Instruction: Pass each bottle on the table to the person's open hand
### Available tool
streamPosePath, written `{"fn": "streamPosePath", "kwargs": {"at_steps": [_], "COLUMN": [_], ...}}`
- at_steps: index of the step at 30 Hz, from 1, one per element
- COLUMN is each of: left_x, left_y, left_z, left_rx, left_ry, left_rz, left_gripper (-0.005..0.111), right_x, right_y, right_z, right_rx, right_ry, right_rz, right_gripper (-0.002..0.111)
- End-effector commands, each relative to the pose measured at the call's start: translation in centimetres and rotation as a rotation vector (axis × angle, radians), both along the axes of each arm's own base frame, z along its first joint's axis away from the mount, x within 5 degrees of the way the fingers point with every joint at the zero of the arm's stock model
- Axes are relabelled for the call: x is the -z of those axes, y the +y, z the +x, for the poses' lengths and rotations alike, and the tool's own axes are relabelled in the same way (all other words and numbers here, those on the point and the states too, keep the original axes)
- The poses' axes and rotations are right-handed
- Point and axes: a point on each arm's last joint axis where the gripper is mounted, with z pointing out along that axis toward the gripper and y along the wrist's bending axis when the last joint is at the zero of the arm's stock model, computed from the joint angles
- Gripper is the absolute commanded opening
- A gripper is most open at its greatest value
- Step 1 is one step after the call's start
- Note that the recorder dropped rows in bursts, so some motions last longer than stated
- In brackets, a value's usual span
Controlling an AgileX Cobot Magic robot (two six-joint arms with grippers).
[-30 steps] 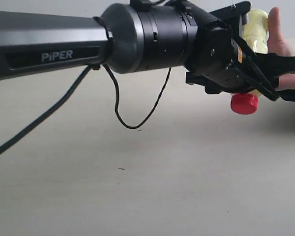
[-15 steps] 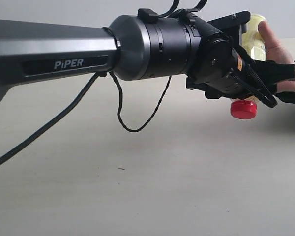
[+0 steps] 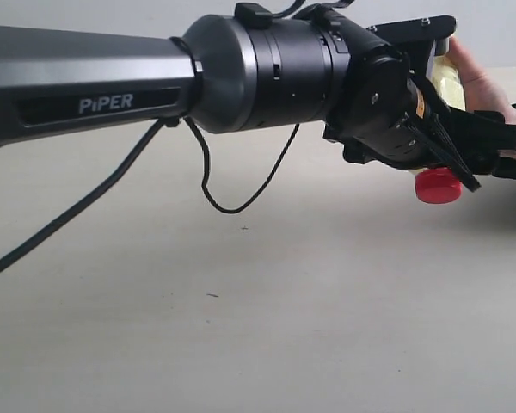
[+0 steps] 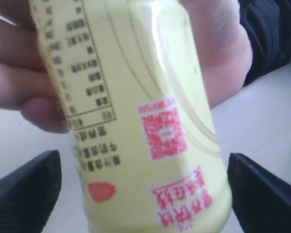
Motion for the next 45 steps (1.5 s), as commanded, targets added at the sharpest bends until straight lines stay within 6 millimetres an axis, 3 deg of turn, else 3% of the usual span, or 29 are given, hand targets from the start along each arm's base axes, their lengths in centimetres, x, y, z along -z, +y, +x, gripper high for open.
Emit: {"fn": "streamPosePath", "kwargs": {"at_steps": [1, 12, 17, 19, 20, 21, 23, 26, 30, 39, 45], "left_x": [-2.8, -5.2, -8.4, -9.4, -10.1, -10.4, -11.3, -11.3, -10.5, -9.3, -9.2], "left_y": [0.8, 2.2, 3.4, 4.5, 5.3, 5.7, 7.2, 8.6, 11.5, 20.2, 24.8], "left_z": [-0.5, -1.1, -1.7, -1.8, -1.8, -1.9, -2.4, -3.3, -5.6, -15.3, -19.3], "left_rx": [0.026, 0.081, 0.070, 0.057, 0.039, 0.032, -0.002, -0.009, -0.034, 0.034, 0.037], "left_ry": [-0.040, -0.113, -0.176, -0.185, -0.170, -0.162, -0.147, -0.147, -0.167, -0.334, -0.404], "left_rz": [0.012, 0.112, 0.113, 0.144, 0.162, 0.174, 0.251, 0.301, 0.284, -0.124, -0.209], "left_gripper": [0.088, 0.088, 0.085, 0.070, 0.051, 0.043, 0.003, 0.001, 0.000, 0.000, 0.000], "right_x": [0.0, 0.0, 0.0, 0.0, 0.0, 0.0, 0.0, 0.0, 0.0, 0.0, 0.0], "right_y": [-0.1, -0.1, -0.1, -0.1, -0.1, -0.1, -0.1, -0.1, -0.1, -0.1, -0.1], "right_z": [0.0, 0.0, 0.0, 0.0, 0.0, 0.0, 0.0, 0.0, 0.0, 0.0, 0.0], "right_rx": [0.011, 0.011, 0.011, 0.011, 0.011, 0.011, 0.011, 0.011, 0.011, 0.011, 0.011], "right_ry": [-0.005, -0.005, -0.005, -0.005, -0.005, -0.005, -0.005, -0.005, -0.005, -0.005, -0.005], "right_rz": [0.006, 0.006, 0.006, 0.006, 0.006, 0.006, 0.006, 0.006, 0.006, 0.006, 0.006], "right_gripper": [0.000, 0.000, 0.000, 0.000, 0.000, 0.000, 0.000, 0.000, 0.000, 0.000, 0.000]}}
